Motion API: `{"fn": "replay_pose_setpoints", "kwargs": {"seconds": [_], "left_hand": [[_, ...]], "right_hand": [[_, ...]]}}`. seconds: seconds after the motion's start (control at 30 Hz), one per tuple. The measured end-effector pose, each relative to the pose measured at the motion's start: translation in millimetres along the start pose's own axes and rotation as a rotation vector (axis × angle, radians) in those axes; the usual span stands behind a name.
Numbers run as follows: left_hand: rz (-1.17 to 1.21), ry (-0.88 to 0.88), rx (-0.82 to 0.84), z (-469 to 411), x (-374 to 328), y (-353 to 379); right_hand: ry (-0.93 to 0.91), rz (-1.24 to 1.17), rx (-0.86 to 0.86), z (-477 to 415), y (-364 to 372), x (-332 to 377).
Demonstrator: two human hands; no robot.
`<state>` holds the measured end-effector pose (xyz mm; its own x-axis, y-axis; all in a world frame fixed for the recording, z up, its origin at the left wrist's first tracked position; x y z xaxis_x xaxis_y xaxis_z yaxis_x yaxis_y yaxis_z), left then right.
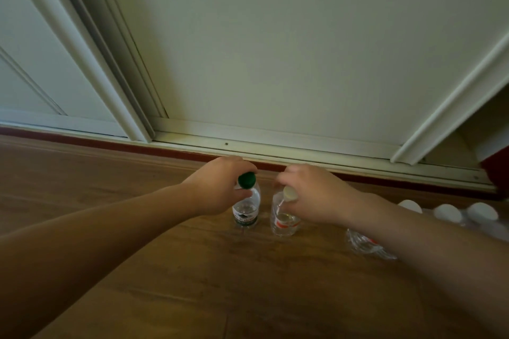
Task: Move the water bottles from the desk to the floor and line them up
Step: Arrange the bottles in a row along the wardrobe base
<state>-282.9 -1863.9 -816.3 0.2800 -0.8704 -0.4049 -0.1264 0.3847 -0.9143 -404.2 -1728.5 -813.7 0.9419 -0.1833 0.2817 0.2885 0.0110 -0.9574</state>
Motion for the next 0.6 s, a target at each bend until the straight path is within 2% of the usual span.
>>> {"fn": "replay_pose_setpoints", "kwargs": {"seconds": [0.23, 0.6], "left_hand": [[0.001, 0.022, -0.021, 1.4, -8.4, -3.9], [-0.007, 0.127, -0.047, -2.9, -47.5, -6.1]], "right_hand": [[-0.019, 0.007, -0.051, 8.5, 1.4, -1.0], [0.057, -0.034, -0.103, 22.7, -20.0, -11.3]]}}
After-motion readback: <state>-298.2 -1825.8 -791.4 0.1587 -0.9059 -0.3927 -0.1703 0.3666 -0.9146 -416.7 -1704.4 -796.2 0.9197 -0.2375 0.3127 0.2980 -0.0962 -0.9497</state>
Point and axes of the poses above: each hand's wrist, its own z-axis away from the middle knuckle, its own y-axis out of the palm, x = y × z, the point moved 4 cm from there along -z, towards the middle knuckle, and after that the axes turned 4 degrees about -x, right-handed, at the moved point
